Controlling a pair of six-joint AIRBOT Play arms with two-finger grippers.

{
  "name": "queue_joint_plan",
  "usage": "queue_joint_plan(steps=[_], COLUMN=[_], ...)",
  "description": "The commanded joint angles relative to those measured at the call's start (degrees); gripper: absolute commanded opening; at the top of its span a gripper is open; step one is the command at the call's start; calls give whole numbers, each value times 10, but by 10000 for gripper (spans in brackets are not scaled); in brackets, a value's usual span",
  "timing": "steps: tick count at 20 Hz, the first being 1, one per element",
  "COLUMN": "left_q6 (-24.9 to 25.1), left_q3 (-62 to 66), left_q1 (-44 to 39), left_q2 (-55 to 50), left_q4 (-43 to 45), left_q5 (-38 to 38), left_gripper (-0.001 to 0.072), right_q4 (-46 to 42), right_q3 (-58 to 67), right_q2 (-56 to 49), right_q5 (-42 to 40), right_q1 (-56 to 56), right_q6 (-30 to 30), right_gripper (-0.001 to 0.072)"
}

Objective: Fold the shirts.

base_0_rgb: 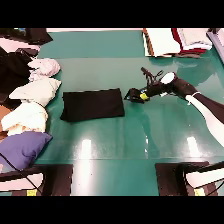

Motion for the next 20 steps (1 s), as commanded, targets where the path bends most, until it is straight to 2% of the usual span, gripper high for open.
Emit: queue_joint_plan(steps=[1, 3, 5, 6, 9, 14, 20], left_q6=[2, 2, 2, 1, -1, -2, -2], left_q3=[-2, -2, -2, -2, -2, -2, -2], left_q1=[-13, -13, -13, -13, -20, -76, -128], left_q2=[-9, -10, -10, -10, -10, -10, -10], left_q4=[0, 0, -3, -6, -5, -1, -1], left_q5=[2, 2, 0, 0, 2, 2, 1], left_gripper=[25, 25, 25, 25, 24, 24, 24], right_q4=[95, 105, 105, 104, 97, 15, -90], right_q3=[-11, 30, 84, 112, 177, 185, 5], right_q2=[-43, -86, -127, -144, -171, -110, 112], right_q5=[-33, -32, -32, -33, -34, -35, -36], right_q1=[10, 40, 73, 90, 123, 84, -137], right_q6=[-32, -35, -35, -35, -37, -35, -30], right_gripper=[569, 566, 463, 384, 15, 18, 17])
